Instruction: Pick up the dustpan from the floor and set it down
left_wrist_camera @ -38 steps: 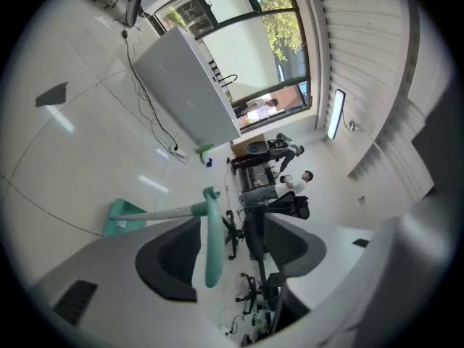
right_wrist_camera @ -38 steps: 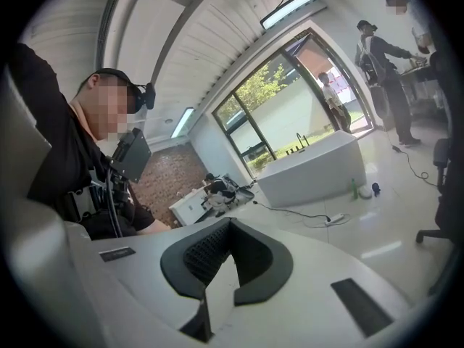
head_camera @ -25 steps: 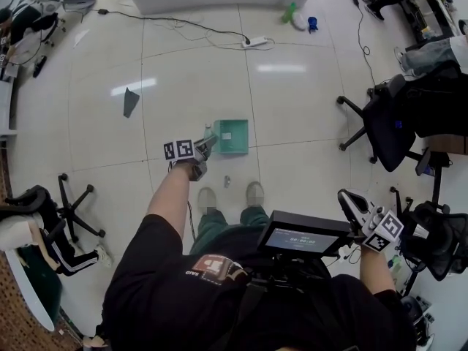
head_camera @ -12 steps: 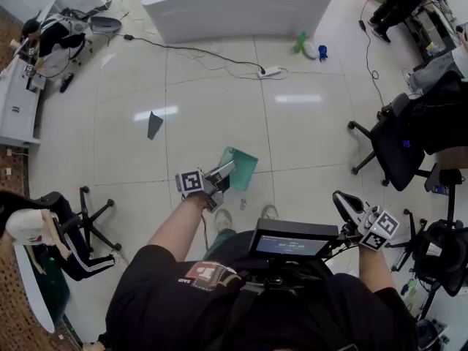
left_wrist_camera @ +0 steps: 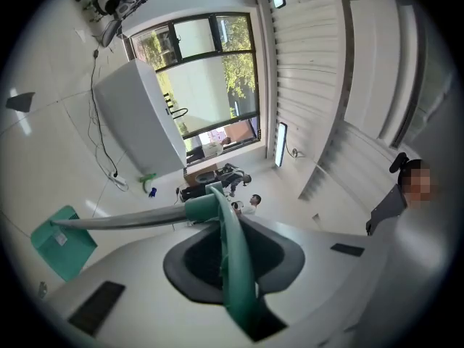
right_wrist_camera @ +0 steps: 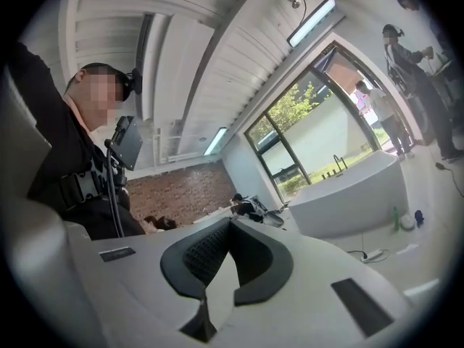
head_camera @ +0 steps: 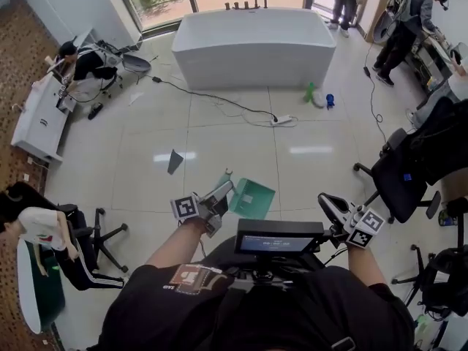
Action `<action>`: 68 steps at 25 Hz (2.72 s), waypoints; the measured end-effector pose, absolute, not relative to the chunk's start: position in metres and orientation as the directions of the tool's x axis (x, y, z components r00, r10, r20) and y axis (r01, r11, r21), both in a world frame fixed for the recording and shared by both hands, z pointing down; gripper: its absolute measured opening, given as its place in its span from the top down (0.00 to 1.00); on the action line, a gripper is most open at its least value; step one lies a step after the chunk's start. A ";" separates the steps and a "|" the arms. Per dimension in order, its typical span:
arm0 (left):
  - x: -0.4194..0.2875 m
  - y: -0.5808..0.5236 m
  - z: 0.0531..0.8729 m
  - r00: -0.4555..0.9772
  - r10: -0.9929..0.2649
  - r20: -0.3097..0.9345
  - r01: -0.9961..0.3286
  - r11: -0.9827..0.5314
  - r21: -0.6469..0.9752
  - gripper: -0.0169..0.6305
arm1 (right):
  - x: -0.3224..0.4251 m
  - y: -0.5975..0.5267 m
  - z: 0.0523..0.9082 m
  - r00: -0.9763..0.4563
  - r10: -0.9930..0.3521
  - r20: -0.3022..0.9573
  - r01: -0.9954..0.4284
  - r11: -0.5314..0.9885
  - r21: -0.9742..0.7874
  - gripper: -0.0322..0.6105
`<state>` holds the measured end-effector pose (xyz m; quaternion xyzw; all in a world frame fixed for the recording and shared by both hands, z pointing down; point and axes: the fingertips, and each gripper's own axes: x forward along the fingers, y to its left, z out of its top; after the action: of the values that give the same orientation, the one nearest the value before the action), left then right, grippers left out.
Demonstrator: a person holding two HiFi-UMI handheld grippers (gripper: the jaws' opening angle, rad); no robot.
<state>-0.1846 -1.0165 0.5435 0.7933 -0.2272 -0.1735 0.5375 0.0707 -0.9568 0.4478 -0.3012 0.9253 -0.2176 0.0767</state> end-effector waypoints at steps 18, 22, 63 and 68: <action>-0.190 -0.996 0.494 0.794 -0.605 -0.061 -0.140 -0.279 0.950 0.89 | 0.087 -0.924 0.389 -0.788 -0.612 -0.068 -0.547 0.746 -0.380 0.93; -0.206 -0.993 0.497 0.787 -0.615 -0.049 -0.145 -0.260 0.955 0.89 | 0.079 -0.919 0.387 -0.780 -0.623 -0.063 -0.558 0.737 -0.382 0.93; -0.250 -0.516 0.592 0.834 -0.551 0.019 -0.099 -0.117 0.988 0.89 | -0.025 -0.497 0.431 -0.836 -0.547 0.041 -0.516 0.759 -0.397 0.93; -0.216 -0.506 0.652 0.841 -0.534 0.089 -0.141 -0.058 0.988 0.89 | 0.002 -0.483 0.477 -0.850 -0.525 0.047 -0.488 0.749 -0.448 0.93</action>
<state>-0.2156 -0.5062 0.6519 0.7112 -0.2373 -0.1526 0.6439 0.0017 -0.4826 0.4766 -0.2709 0.9343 -0.2280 0.0409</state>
